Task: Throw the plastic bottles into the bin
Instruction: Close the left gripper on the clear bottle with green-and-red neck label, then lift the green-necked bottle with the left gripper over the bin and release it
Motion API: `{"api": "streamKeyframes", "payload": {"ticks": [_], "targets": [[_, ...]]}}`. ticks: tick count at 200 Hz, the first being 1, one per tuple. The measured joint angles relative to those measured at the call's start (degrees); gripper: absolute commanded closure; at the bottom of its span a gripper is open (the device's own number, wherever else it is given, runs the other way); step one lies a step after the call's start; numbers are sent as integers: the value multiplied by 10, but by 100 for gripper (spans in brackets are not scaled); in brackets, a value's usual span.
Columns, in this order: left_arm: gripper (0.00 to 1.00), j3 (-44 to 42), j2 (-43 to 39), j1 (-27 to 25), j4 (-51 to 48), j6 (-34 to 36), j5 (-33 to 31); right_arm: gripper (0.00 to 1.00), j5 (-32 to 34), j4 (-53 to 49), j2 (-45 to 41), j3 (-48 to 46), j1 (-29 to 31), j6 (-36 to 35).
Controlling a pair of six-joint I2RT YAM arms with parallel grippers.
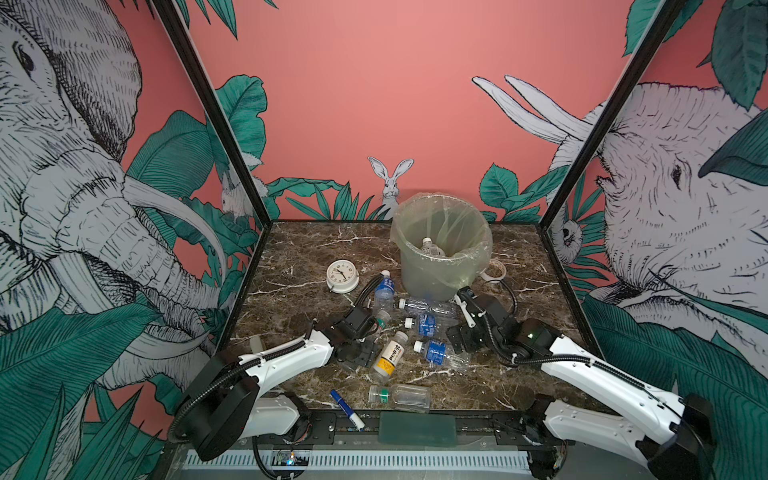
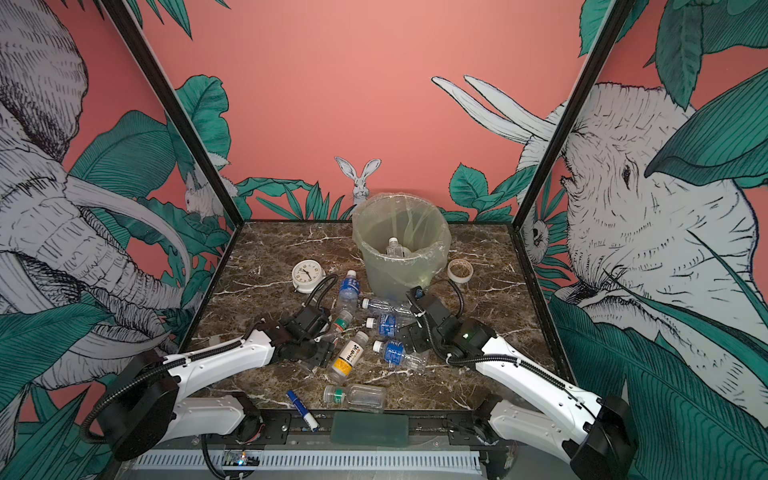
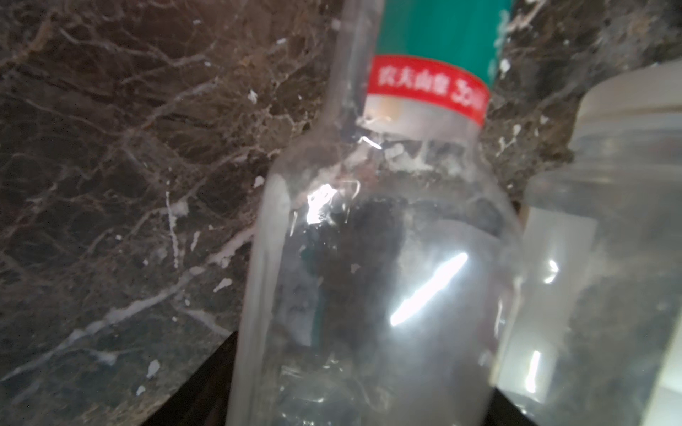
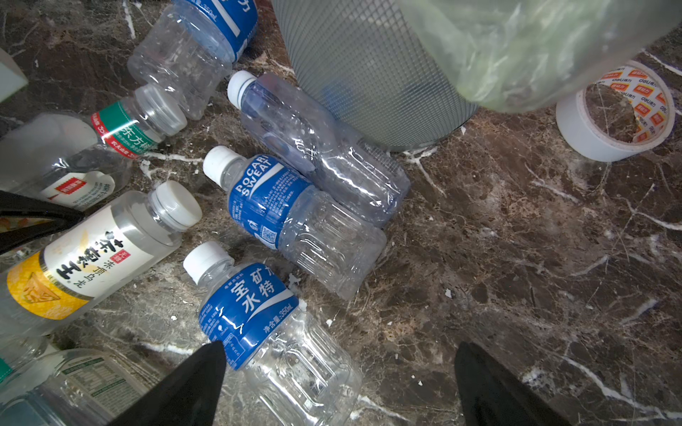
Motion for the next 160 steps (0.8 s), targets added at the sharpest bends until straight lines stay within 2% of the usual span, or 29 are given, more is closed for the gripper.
{"api": "streamKeyframes", "payload": {"ticks": [14, 70, 160], "targets": [[33, -1, 0, -2, 1, -2, 0, 1, 0, 0, -1, 0, 0, 0], [38, -14, -45, -8, -4, -9, 0, 1, 0, 3, -1, 0, 0, 0], [40, -57, -199, -9, -19, -34, -6, 1, 0, 11, -13, -11, 0, 0]]}}
